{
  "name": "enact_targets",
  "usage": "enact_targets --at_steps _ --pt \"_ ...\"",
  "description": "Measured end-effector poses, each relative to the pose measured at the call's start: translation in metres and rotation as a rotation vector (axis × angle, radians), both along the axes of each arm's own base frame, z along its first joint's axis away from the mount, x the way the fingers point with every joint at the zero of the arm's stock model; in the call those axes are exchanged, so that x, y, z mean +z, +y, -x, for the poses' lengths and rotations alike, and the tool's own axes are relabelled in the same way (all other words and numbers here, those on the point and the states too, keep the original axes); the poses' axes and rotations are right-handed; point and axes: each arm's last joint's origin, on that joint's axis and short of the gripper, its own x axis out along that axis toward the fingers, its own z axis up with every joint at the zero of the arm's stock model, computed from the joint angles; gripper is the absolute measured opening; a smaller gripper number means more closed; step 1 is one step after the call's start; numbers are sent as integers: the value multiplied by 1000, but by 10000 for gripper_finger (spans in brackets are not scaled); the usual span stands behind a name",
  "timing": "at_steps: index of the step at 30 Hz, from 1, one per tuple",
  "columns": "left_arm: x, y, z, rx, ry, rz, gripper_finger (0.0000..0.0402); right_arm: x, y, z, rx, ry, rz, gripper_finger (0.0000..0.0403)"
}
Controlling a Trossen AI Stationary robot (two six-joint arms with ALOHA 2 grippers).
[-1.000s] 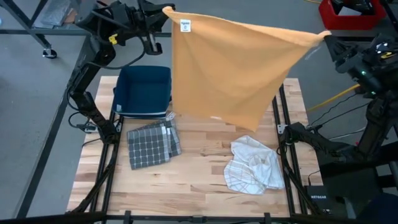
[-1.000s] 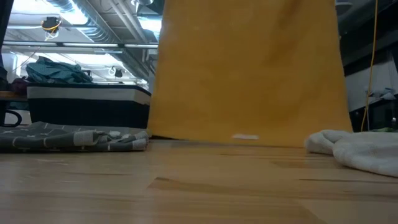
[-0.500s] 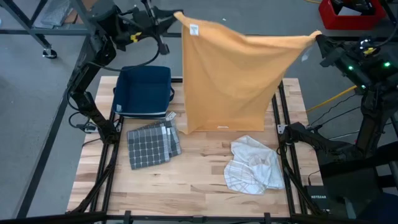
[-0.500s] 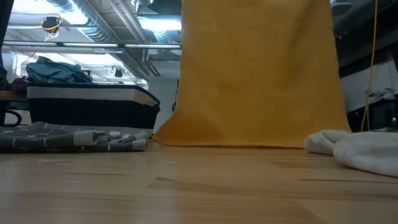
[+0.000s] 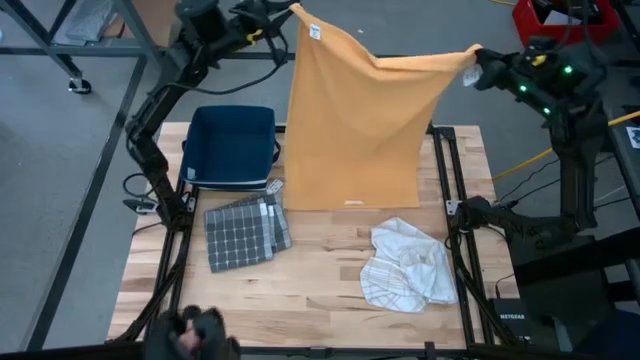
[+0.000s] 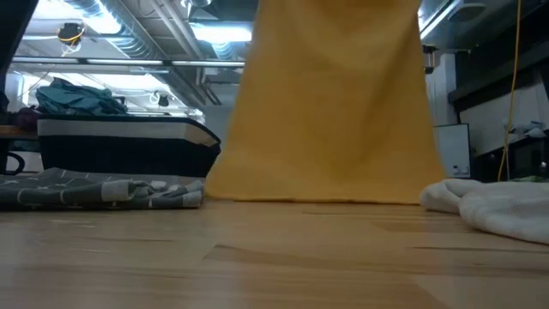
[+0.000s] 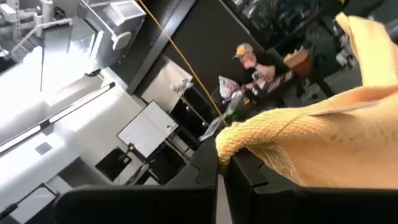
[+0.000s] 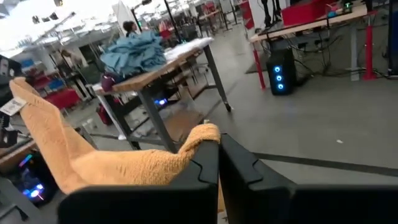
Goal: Fold towel
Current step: Fold the yellow towel
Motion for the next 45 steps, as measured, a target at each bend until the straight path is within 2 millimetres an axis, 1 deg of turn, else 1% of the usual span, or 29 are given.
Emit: enact_targets --at_steps 3,6,8,11,16,18,22,25,30,35,39,45 --pt "-8 14 -5 23 32 1 0 -2 -9 -2 -23 32 -3 3" --pt "-17 25 -9 36 46 43 0 -2 -6 -1 -30 38 2 3" --pt "-20 28 -9 38 50 77 0 -3 -4 -1 -29 39 -4 3" --pt "-25 29 -9 39 92 116 0 -8 -2 0 -28 59 -60 3" --pt "-41 28 -9 33 225 212 0 -26 2 2 -22 132 -229 3" --pt "-46 26 -8 28 270 247 0 -30 4 2 -17 164 -268 3" --pt "-58 22 -7 10 364 332 0 -34 12 5 -14 175 -310 3" --pt "-68 19 -5 3 443 409 0 -36 22 8 -9 170 -330 3" --pt "-80 10 -3 -12 551 509 0 -41 46 16 -11 150 -396 3" --pt "-87 2 -4 -32 627 553 0 -46 71 25 -15 127 -429 3" --pt "-91 -4 -4 -48 677 587 0 -48 87 29 15 82 -455 3" --pt "-92 -11 -10 -75 692 568 0 -55 101 34 6 49 -508 3"
